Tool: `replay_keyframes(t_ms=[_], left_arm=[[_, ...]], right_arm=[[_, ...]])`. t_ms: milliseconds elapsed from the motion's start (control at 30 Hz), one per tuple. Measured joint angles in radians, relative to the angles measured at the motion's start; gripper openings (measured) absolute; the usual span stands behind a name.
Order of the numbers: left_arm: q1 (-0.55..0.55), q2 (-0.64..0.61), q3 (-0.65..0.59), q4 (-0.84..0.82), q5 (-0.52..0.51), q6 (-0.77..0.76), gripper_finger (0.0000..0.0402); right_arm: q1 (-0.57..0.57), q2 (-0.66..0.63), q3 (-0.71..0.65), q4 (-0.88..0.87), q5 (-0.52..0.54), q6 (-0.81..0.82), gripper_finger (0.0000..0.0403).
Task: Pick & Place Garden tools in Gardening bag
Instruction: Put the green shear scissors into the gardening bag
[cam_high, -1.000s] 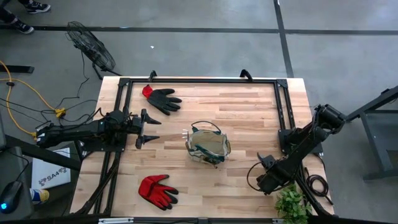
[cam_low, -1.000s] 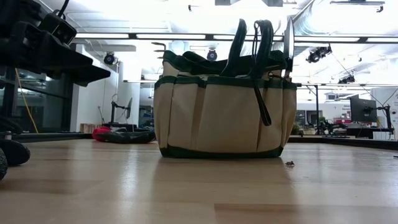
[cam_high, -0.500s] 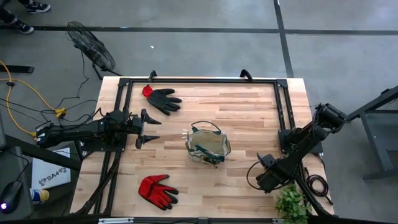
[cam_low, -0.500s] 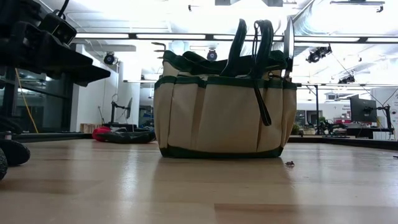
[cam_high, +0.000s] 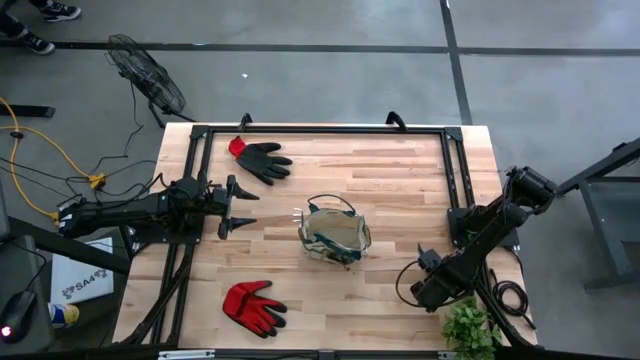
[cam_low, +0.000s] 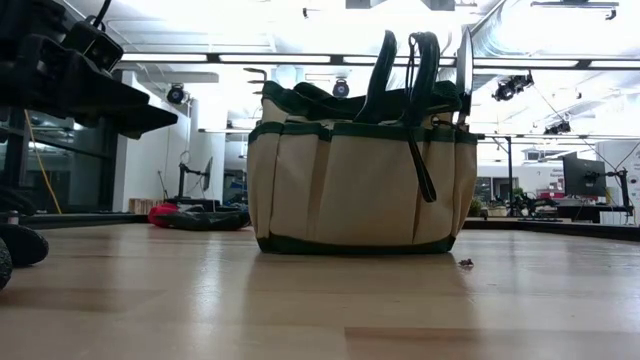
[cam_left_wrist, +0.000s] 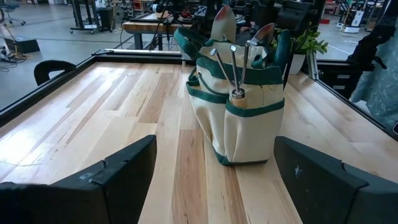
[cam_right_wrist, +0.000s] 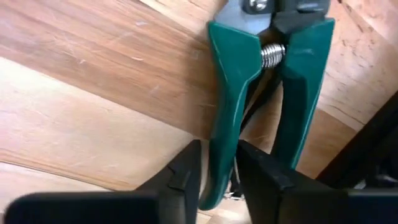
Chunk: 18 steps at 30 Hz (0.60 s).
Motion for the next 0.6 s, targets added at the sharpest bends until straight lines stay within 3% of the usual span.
replay_keyframes(t_ms=[233,600], left_arm=[[0.0,0.0,0.0,0.0,0.0,0.0,0.0319],[0.0,0.0,0.0,0.0,0.0,0.0,0.0319]], right_arm=[[0.0,0.0,-0.001,0.003,0.012,0.0,0.0038],[0.0,0.001,0.012,0.017,0.03,0.0,0.0035]])
